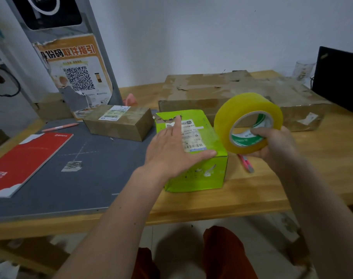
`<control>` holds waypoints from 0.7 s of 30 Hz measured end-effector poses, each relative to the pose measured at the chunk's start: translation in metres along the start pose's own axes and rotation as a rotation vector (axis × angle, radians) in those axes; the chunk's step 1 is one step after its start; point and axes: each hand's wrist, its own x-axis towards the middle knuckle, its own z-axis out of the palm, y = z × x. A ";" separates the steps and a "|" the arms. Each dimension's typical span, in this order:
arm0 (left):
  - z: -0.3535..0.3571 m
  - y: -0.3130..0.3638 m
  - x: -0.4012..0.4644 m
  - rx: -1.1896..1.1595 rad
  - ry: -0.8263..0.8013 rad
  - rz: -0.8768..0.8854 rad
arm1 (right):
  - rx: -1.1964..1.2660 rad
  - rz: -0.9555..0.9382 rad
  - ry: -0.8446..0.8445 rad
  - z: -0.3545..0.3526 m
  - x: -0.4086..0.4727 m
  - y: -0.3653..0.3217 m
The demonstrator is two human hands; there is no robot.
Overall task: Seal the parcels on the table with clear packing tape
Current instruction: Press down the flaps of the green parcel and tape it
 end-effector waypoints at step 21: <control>-0.002 -0.018 -0.006 -0.090 0.071 -0.010 | 0.067 0.096 -0.140 -0.007 -0.006 0.022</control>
